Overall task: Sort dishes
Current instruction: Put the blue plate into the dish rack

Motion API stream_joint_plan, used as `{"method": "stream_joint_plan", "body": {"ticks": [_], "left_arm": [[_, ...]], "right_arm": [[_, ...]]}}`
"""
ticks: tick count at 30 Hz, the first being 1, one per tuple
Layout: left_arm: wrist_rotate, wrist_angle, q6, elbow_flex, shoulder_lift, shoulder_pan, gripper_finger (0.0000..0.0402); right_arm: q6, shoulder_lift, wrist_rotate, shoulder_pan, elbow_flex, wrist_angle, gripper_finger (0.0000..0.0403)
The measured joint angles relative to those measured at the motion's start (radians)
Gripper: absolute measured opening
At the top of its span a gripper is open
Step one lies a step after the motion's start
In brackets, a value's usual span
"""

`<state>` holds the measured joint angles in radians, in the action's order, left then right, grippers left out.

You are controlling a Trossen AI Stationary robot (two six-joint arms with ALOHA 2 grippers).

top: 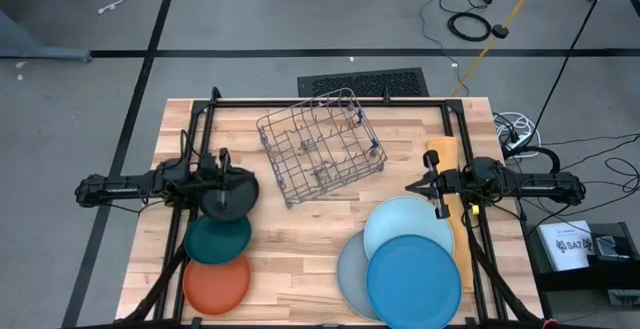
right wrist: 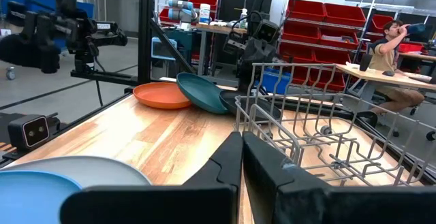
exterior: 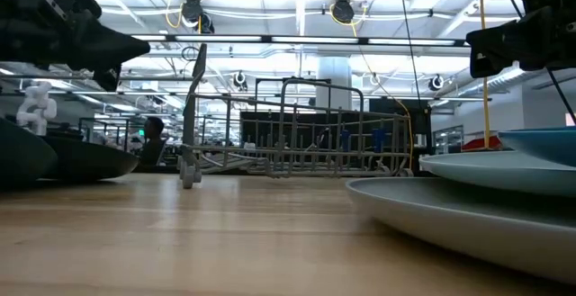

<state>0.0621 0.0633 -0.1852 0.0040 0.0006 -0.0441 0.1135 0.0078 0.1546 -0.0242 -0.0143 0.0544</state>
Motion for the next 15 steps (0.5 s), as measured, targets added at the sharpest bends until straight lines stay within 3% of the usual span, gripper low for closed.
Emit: {"method": "stream_joint_plan", "body": {"ticks": [9, 15], "left_arm": [[0.164, 0.467, -0.018, 0.000, 0.003, 0.000, 0.0008], [0.168, 0.512, -0.046, 0.003, 0.010, 0.000, 0.0008]], "right_arm": [[0.000, 0.000, 0.000, 0.000, 0.000, 0.000, 0.0006], [0.000, 0.000, 0.000, 0.000, 0.000, 0.000, 0.0006]]}}
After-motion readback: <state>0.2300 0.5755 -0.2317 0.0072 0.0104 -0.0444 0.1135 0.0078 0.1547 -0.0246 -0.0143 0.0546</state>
